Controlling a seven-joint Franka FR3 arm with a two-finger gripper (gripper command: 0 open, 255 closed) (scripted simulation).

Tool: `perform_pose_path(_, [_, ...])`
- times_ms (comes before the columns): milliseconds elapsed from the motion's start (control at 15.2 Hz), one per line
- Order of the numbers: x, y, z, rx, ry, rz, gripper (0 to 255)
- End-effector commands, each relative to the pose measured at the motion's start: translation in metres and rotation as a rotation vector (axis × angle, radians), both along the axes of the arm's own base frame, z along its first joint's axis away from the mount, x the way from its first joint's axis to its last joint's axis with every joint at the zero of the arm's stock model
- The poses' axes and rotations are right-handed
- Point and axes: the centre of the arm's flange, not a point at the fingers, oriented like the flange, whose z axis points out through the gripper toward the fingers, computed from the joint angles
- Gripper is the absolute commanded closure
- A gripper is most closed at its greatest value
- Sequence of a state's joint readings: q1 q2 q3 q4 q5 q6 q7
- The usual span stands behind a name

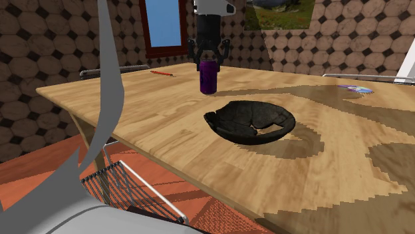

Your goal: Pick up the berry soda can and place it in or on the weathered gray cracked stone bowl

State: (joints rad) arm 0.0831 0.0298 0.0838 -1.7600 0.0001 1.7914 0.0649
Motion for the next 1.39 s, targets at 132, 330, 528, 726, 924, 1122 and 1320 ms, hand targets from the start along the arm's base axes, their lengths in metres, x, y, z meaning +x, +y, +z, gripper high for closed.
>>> perform_pose_path(132, [0.0,0.0,0.0,0.0,0.0,0.0,255])
perform_pose_path(330, [0.0,0.0,0.016,0.0,0.0,0.0,255])
perform_pose_path(528, [0.0,0.0,0.031,0.0,0.0,0.0,255])
perform_pose_path(726, [0.0,0.0,0.047,0.0,0.0,0.0,255])
perform_pose_path(924, [0.0,0.0,0.063,0.0,0.0,0.0,255])
perform_pose_path(1122, [0.0,0.0,0.079,0.0,0.0,0.0,255])
perform_pose_path(1320, [0.0,0.0,0.095,0.0,0.0,0.0,255])
